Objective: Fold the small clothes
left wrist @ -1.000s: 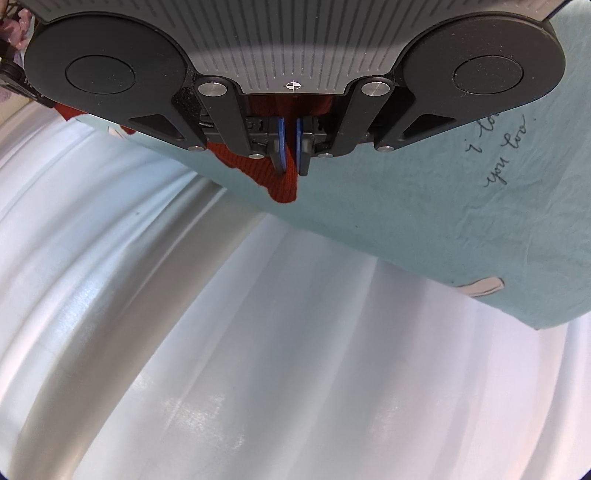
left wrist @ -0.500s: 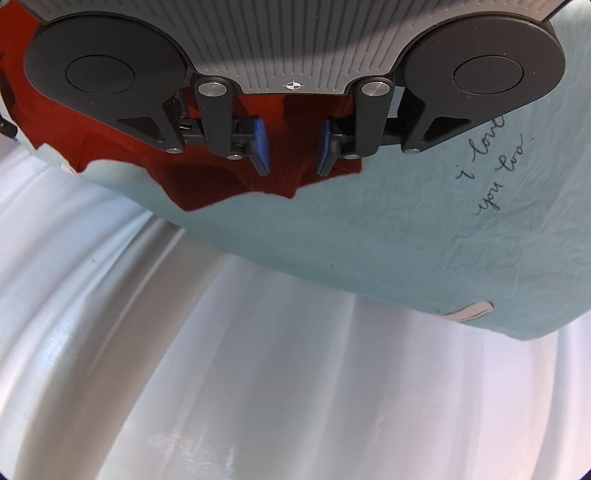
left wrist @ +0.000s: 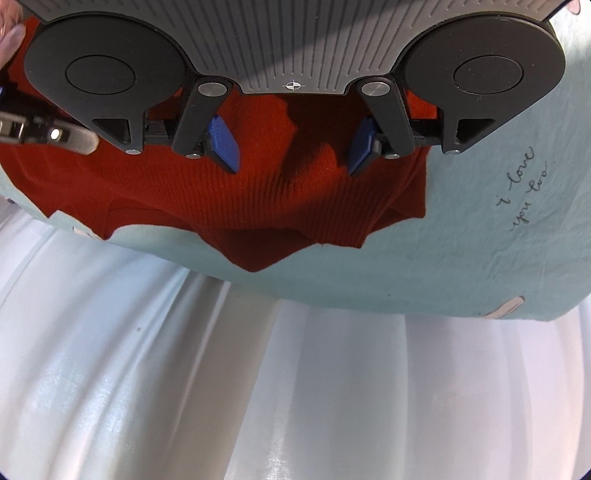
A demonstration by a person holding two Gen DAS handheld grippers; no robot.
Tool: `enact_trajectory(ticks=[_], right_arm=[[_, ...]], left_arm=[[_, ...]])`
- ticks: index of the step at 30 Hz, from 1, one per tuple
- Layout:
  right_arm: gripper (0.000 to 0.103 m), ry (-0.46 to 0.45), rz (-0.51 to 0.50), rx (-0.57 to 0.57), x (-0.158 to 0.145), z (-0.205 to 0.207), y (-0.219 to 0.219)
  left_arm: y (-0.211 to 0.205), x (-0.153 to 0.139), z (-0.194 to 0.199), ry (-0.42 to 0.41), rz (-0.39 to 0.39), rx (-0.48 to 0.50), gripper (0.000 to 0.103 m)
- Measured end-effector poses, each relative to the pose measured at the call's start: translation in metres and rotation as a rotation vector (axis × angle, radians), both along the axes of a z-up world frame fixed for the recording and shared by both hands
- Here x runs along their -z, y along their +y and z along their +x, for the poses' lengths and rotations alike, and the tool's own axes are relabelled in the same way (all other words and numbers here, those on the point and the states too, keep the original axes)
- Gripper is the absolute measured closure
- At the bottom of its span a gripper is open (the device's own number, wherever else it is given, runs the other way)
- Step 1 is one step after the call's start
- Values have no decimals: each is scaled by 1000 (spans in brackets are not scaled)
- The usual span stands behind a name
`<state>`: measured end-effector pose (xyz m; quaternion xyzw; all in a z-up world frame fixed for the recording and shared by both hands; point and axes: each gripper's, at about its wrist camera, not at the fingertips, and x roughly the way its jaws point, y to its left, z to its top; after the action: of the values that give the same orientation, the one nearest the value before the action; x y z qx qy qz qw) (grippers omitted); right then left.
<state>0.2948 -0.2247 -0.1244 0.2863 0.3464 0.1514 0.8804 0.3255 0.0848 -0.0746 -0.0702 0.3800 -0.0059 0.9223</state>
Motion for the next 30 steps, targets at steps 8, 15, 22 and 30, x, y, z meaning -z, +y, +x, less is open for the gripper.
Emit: enact_trajectory(ticks=[8, 15, 22, 30], right_arm=[[86, 2, -279, 212, -41, -48, -41], [57, 58, -210, 145, -26, -111, -51], [64, 74, -386, 249, -40, -130, -54], [64, -7, -182, 80, -61, -134, -22]], left_arm=[[26, -4, -14, 34, -49, -55, 32], [68, -4, -59, 46, -242, -102, 30], [84, 8, -75, 111, -202, -168, 33], [113, 21, -94, 210, -542, -173, 28]])
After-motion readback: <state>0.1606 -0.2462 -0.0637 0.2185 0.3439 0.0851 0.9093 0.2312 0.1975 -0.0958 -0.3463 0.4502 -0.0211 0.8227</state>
